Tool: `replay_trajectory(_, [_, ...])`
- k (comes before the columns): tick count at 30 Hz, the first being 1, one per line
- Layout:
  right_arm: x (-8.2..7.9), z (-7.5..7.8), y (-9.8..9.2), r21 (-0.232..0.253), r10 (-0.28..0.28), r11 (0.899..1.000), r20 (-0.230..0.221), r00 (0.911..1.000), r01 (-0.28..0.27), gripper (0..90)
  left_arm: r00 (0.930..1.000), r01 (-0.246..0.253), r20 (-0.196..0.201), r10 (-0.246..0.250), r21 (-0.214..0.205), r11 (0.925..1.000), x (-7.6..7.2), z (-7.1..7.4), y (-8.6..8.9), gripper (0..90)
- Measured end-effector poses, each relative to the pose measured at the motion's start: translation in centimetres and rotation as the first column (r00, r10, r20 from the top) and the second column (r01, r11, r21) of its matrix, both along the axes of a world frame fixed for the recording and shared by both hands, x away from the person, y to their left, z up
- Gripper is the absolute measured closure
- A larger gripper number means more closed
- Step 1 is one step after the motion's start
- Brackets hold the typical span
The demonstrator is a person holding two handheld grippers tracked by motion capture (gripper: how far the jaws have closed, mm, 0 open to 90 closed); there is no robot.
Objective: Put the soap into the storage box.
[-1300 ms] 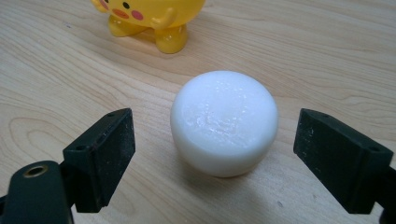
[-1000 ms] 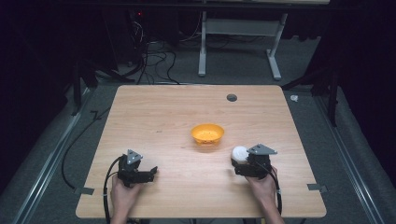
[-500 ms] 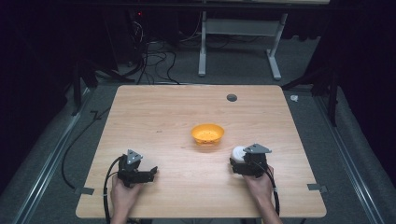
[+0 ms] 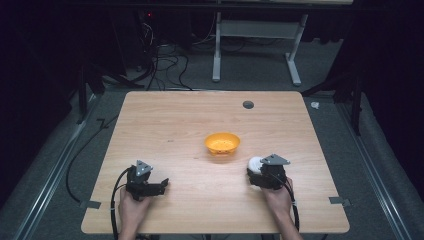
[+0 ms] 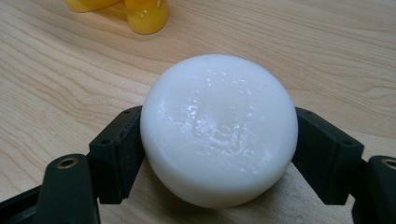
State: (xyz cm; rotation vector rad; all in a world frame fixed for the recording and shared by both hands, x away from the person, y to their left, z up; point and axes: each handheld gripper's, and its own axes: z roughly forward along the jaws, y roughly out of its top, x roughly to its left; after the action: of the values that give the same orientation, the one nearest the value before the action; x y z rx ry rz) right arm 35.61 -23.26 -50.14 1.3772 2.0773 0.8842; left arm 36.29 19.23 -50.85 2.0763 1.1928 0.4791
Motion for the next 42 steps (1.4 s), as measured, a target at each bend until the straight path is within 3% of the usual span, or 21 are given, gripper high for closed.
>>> replay_trajectory(20, [-0.5,0.9,-0.4,0.035,0.009,0.999,0.044,0.9990,-0.010,25.3,1.0000,0.000,0.000,0.000,0.000,1.0000,0.0,0.0,0.0,8.7])
replay_trajectory(37, [0.1,0.6,-0.3,0.021,0.011,1.000,-0.007,0.9999,-0.011,25.0,1.0000,0.001,0.000,-0.001,0.001,1.0000,0.0,0.0,0.0,8.7])
replay_trajectory(42, [0.0,0.6,-0.2,0.015,0.007,1.000,-0.003,1.0000,-0.006,25.3,1.0000,0.000,0.000,0.000,0.000,1.0000,0.0,0.0,0.0,8.7])
